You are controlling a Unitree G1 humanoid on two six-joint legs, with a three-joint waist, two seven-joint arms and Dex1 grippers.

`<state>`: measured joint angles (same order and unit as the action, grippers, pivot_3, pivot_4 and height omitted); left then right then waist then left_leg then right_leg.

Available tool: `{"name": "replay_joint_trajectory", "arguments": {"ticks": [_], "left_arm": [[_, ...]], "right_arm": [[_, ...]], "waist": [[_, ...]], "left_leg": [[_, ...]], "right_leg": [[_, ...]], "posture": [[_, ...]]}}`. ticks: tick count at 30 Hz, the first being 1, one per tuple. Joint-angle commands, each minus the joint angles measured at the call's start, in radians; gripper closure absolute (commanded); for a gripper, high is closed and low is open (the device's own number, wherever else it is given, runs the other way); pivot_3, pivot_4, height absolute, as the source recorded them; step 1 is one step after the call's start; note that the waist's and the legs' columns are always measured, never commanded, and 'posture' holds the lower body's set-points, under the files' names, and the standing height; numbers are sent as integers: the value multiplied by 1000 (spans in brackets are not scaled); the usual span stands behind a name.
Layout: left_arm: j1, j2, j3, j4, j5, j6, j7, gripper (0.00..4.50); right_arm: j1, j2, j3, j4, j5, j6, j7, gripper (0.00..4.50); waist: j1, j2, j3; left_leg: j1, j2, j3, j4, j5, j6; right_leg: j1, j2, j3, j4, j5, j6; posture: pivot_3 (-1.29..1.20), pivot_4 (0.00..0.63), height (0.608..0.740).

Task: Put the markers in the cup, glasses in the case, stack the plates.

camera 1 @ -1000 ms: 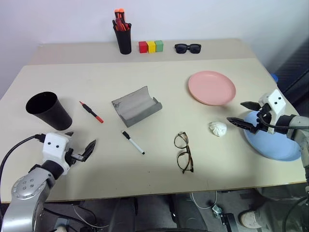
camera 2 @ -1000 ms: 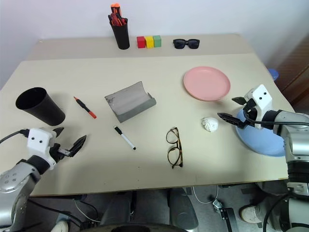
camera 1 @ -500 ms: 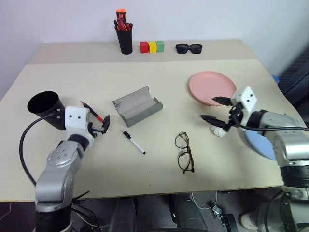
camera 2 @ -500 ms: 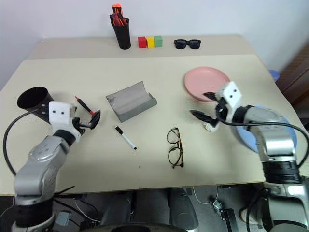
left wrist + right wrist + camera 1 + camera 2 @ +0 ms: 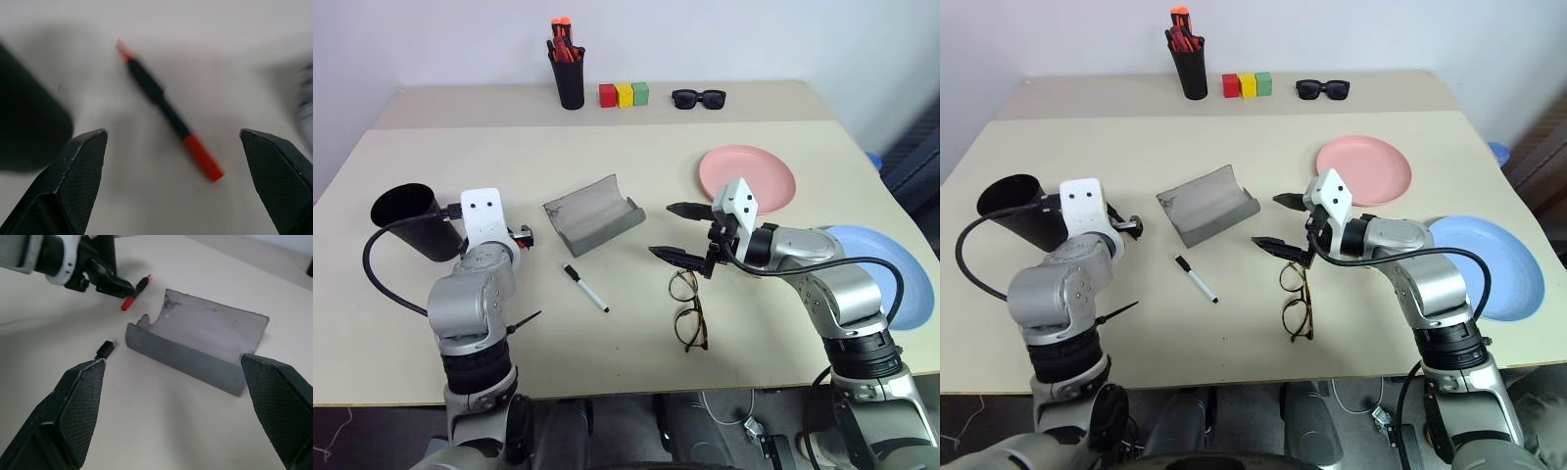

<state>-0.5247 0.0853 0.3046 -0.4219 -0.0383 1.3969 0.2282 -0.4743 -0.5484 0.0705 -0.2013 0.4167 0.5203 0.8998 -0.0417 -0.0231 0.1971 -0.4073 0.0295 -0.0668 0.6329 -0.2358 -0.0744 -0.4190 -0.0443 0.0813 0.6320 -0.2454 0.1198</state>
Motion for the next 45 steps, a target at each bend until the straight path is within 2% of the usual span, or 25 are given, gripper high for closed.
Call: {"name": "replay_joint_trajectory", "arguments": {"ticks": [1,6,13,16,18,20,26,32,37,41,45], "left_arm": [[-52,7,51,51,15,7,0,61],[-123,24,73,180,7,-68,-18,61],[-246,-17,199,358,17,-70,54,61],[-311,-54,289,430,6,-59,106,61],[-339,-67,322,461,-3,-58,120,587],[-349,-69,323,477,0,-63,128,1297],[-344,-56,274,497,-1,-81,118,4412],[-320,-51,212,479,-8,-103,80,4467],[-262,-13,73,419,19,-173,31,4467],[-203,58,-100,286,23,-313,-80,4467],[-155,111,-181,147,1,-560,-204,4467]], "right_arm": [[-15,9,-8,-34,16,-7,-4,0],[7,9,-13,-9,13,-44,15,0],[31,7,-17,34,-3,-108,36,0],[31,19,-4,23,-10,-110,20,0],[31,26,3,7,-13,-101,8,0],[31,29,5,-3,-13,-95,0,0],[29,21,-2,-25,-5,-75,-13,0],[23,16,-8,-35,0,-61,-15,0],[20,16,-7,-32,-3,-63,-11,0],[14,19,-8,-16,-9,-77,-7,0],[-16,52,-24,0,17,-75,-20,0]], "waist": [[0,0,0],[0,0,0],[0,0,0],[0,0,0],[0,0,0],[0,0,0],[10,0,0],[17,0,0],[24,0,0],[22,0,0],[23,0,0]], "left_leg": [[0,0,0,0,0,0],[0,0,0,0,0,-1],[0,0,0,0,1,-1],[0,-1,-1,0,1,-1],[0,-1,-1,0,1,-2],[0,-1,-1,0,1,-2],[0,-2,-1,-1,2,-4],[0,-2,-1,-1,3,-5],[0,-2,-2,-1,3,-5],[0,-2,-1,-1,3,-5],[0,-2,-1,-1,3,-6]], "right_leg": [[0,0,0,0,0,0],[0,0,0,0,0,0],[0,-1,0,0,0,1],[0,-1,0,0,1,1],[0,-1,-1,1,1,1],[0,-1,0,1,1,1],[1,-2,-1,1,1,2],[1,-2,0,0,1,2],[1,-2,0,0,1,2],[1,-2,0,0,2,2],[1,-2,0,0,2,2]], "posture": [[0,150,740],[0,150,740],[0,150,740],[0,150,740],[0,150,740],[0,150,740],[0,150,740],[0,150,740],[0,150,740],[0,150,740],[0,150,740]]}}
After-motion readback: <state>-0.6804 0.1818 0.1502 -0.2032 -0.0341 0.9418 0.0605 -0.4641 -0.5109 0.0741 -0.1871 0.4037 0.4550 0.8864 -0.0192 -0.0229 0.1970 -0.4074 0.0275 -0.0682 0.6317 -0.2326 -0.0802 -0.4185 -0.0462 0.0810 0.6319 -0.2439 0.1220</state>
